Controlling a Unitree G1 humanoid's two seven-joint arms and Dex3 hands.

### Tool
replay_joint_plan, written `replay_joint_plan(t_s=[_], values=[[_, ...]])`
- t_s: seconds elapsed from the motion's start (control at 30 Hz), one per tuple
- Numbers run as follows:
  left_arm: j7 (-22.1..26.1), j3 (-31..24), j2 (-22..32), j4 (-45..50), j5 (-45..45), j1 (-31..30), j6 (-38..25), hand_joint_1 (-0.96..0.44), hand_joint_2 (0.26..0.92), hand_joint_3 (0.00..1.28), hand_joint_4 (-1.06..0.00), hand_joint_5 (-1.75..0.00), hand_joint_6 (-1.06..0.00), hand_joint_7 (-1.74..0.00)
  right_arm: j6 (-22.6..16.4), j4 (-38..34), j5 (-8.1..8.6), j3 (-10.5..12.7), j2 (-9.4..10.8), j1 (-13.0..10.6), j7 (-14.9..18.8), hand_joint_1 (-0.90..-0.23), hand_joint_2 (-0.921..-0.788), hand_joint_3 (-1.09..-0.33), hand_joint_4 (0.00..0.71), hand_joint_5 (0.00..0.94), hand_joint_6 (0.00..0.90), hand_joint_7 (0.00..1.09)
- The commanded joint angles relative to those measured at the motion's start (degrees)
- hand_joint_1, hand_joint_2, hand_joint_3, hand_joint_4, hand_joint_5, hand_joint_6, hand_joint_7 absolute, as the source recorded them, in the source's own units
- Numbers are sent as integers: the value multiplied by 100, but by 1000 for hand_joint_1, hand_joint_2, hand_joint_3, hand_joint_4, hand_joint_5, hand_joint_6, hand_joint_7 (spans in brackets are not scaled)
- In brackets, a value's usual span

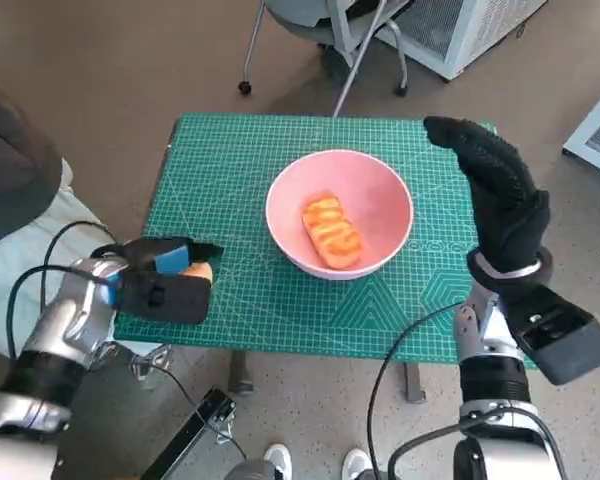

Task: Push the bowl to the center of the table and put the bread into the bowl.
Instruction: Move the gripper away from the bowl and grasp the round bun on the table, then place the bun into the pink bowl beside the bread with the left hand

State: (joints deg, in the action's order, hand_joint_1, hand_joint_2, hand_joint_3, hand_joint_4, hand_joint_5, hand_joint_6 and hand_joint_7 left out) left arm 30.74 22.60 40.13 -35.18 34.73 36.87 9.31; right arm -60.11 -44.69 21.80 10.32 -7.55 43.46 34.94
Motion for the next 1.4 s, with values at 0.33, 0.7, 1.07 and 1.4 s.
replay_joint_plan(t_s=[0.33, 0.7, 1.07, 1.4], values=[[332, -814, 481, 969, -795, 43, 336, 2, 920, 99, -615, -1218, -625, -1187, 32, -13, -13, 25, 2, -101, 31, -550, -921, -660, 369, 2, 12, 844], [318, -1528, 366, 1967, -1553, 604, 501, 2, 917, 77, -632, -1275, -680, -1069, -24, -30, -165, 33, 21, -89, -87, -526, -921, -668, 368, 1, 13, 839], [131, -1075, -455, 2058, -1288, 1669, 570, 1, 914, 74, -658, -1181, -670, -1147, -26, -30, -182, 21, 74, -81, -109, -513, -921, -673, 368, 1, 11, 837], [-559, -484, -1407, 404, -934, 2389, 1463, 1, 916, 70, -659, -1169, -667, -1156, -8, 30, -270, -13, 116, -125, -186, -534, -921, -672, 368, 1, 7, 838]])
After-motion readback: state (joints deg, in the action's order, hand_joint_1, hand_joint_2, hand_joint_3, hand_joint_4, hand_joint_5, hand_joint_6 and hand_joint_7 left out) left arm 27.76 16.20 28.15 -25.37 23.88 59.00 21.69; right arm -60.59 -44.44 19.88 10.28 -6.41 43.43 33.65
